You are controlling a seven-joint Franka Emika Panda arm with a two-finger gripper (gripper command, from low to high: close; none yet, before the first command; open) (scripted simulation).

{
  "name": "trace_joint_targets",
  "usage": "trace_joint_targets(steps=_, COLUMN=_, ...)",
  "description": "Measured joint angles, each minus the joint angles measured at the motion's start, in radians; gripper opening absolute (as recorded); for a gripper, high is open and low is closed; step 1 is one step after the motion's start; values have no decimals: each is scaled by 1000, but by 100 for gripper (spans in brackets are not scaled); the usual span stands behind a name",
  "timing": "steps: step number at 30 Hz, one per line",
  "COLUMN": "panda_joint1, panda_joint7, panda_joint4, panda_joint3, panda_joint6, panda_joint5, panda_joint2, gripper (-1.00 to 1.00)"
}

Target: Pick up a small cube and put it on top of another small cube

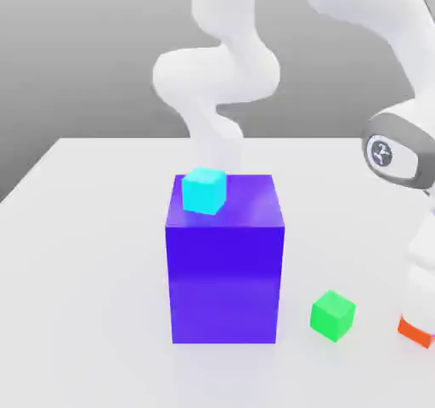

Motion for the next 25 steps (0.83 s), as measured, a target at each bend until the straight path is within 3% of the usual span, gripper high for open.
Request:
trace_joint_targets(steps=9, panda_joint1=-32, panda_joint7=-191, panda_joint4=-327, panda_joint3=-8, panda_joint6=63, panda_joint5=71, panda_joint2=-267, gripper=-100)
trace_joint_targets(steps=17, panda_joint1=-28, panda_joint7=-57, panda_joint4=-355, panda_joint3=-63, panda_joint6=259, panda_joint5=-138, panda_joint2=-86, gripper=-100)
trace_joint_targets(steps=18, panda_joint1=-20, panda_joint7=-42, panda_joint4=-354, panda_joint3=-75, panda_joint6=277, panda_joint5=-159, panda_joint2=-65, gripper=100)
trace_joint_targets(steps=25, panda_joint1=-21, panda_joint7=-43, panda_joint4=-354, panda_joint3=-74, panda_joint6=277, panda_joint5=-158, panda_joint2=-66, gripper=100)
